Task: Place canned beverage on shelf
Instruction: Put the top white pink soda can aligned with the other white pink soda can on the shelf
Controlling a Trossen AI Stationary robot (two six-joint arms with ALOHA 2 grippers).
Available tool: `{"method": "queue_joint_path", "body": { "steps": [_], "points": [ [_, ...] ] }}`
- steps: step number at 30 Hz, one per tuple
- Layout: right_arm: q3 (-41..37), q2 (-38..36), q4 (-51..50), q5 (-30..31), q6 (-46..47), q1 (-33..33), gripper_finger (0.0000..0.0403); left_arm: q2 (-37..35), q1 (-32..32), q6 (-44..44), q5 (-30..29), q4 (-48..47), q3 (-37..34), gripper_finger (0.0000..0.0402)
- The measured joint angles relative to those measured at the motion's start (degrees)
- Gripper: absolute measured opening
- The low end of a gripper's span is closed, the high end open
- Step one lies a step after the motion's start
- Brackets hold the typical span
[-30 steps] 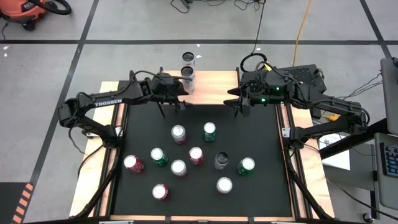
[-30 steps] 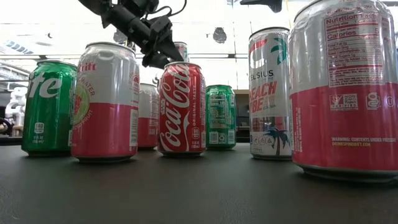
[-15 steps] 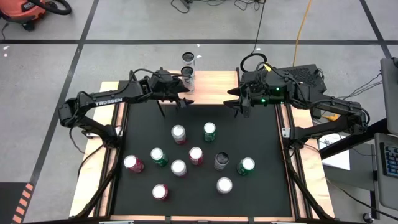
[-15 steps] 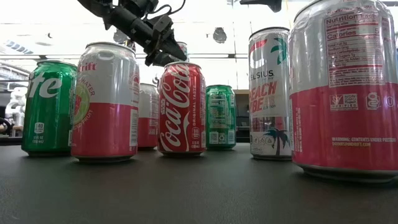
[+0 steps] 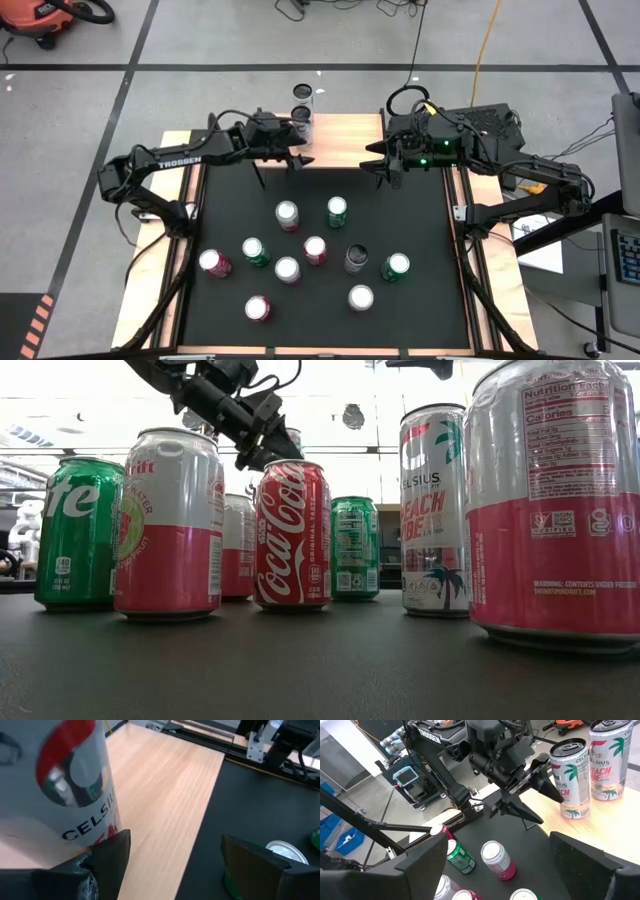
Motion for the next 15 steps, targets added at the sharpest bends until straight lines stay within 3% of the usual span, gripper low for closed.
{"method": "queue_joint_path", "body": {
  "steps": [15],
  "points": [
    [0.0,0.0,0.0,0.0,0.01,0.0,0.0327,0.0,0.33,-0.09,-0.61,2.37,0.0,0.0312]
  ]
}}
